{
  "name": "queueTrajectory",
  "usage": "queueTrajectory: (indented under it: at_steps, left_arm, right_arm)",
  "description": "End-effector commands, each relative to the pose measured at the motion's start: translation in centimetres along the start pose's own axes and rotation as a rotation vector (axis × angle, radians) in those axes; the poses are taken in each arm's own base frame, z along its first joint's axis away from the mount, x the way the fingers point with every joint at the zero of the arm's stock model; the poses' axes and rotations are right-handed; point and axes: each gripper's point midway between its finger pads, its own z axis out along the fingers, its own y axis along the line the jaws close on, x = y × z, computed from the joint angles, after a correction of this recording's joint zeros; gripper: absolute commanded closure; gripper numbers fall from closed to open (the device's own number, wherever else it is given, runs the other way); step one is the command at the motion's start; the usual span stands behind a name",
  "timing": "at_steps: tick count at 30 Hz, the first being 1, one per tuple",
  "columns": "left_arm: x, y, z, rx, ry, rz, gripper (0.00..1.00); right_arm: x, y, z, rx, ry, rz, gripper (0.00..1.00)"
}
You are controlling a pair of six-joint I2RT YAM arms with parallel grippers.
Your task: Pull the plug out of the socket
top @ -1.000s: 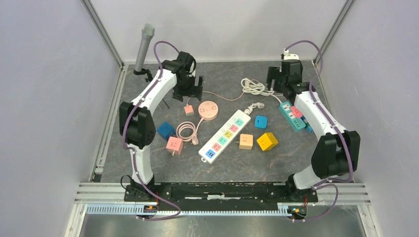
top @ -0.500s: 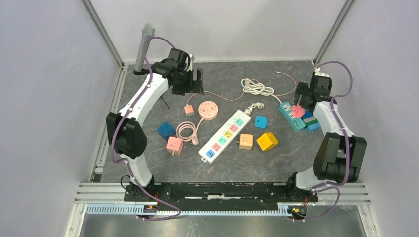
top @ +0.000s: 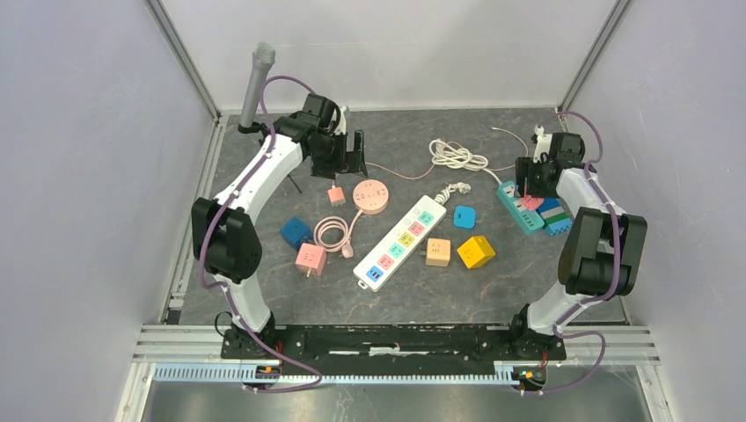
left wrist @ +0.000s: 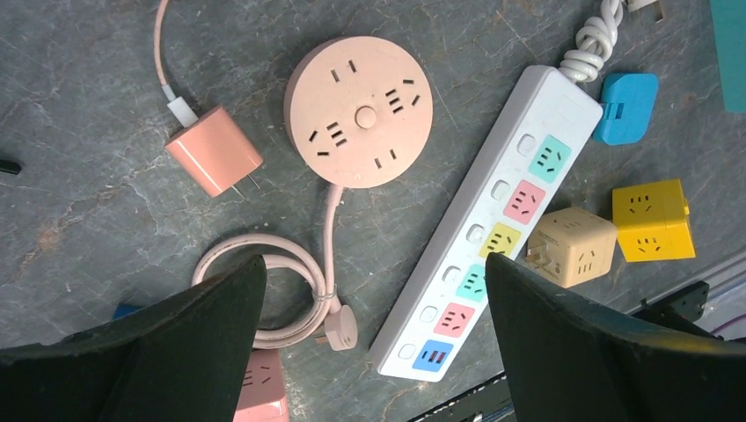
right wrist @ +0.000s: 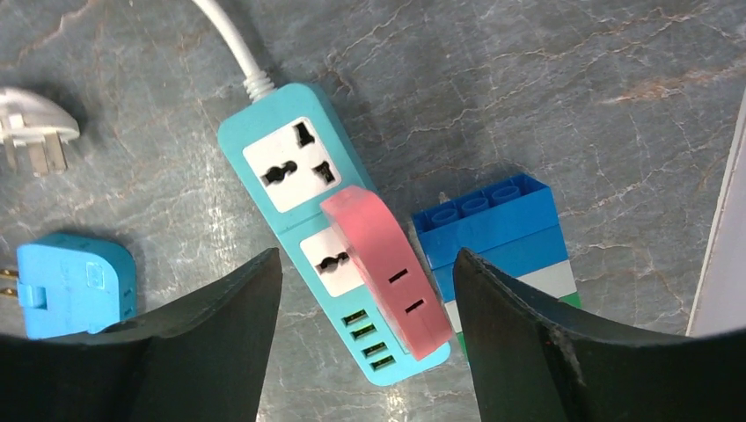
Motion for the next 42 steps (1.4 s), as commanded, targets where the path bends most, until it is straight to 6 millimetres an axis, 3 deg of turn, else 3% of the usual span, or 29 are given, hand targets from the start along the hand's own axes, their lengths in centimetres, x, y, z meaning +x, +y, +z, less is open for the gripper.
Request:
queueTrajectory:
  at_steps: [1, 4, 9, 16, 22, 29, 36, 42]
  left_arm:
    - [-0.4, -0.8, -1.2, 0.043, -0.038, -0.014, 0.0]
    - [-0.3, -0.9, -1.1, 0.046, -0.033, -0.015, 0.0]
    - [-0.4, -1.2, -1.1, 0.059, -0.032, -0.018, 0.0]
    - [-0.3, -1.2, -1.0, 0.064, -0.027, -0.025, 0.0]
    - [-0.3, -1.2, -1.0, 0.062, -0.027, -0.027, 0.0]
    - [-0.5, -1.3, -1.1, 0.066, -0.03, -0.033, 0.0]
    - [-1.1, -2.9, -1.3, 0.144, -0.053, -0.053, 0.0]
    - [-1.3, -4.2, -0.6, 0.22, -0.039, -0.064, 0.01]
  right_arm:
    - [-1.1, 0.1, -0.9, -0.041, -0.024, -0.109, 0.26]
    - [-0.3, -0.3, -0.6, -0.019, 0.031, -0.087, 0.33]
    - [0.7, 0.0, -0.3, 0.007, 0.082, -0.065, 0.55]
    - [0.0, 1.8, -1.1, -0.001, 0.037, -0.074, 0.79]
    - [-0.7, 3.3, -2.0, -0.03, 0.01, -0.051, 0.85]
    - [0.0, 5.2, -1.6, -0.132, 0.009, -0.03, 0.91]
    - [1.2, 8.3, -0.8, -0.276, 0.002, 0.071, 1.0]
    - [1.6, 9.9, -0.5, -0.356, 0.008, 0.15, 1.0]
